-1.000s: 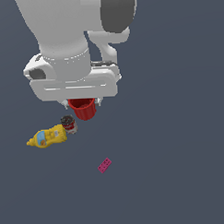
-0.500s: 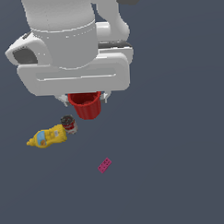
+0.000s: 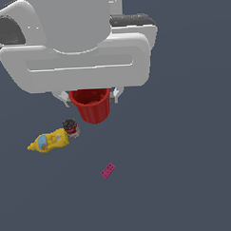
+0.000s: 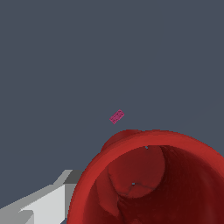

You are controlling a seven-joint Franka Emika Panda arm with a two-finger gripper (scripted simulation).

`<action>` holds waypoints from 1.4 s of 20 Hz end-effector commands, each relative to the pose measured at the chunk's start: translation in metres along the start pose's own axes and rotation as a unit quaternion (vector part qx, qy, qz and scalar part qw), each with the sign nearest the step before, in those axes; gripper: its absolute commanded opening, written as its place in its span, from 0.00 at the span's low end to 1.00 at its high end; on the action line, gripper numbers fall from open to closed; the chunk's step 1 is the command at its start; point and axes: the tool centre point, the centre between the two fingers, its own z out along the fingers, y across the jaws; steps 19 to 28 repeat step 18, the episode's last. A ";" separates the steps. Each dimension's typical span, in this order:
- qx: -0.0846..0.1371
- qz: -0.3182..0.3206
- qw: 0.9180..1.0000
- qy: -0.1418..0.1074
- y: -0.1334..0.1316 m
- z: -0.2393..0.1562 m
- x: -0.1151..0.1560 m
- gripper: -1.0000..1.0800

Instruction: Pick up a designated object from a clutter of objects.

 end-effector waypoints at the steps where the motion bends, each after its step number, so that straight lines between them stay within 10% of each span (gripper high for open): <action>1: 0.000 0.000 1.000 0.001 -0.003 -0.009 0.006 0.00; 28: 0.000 0.000 1.000 0.001 -0.010 -0.028 0.021 0.00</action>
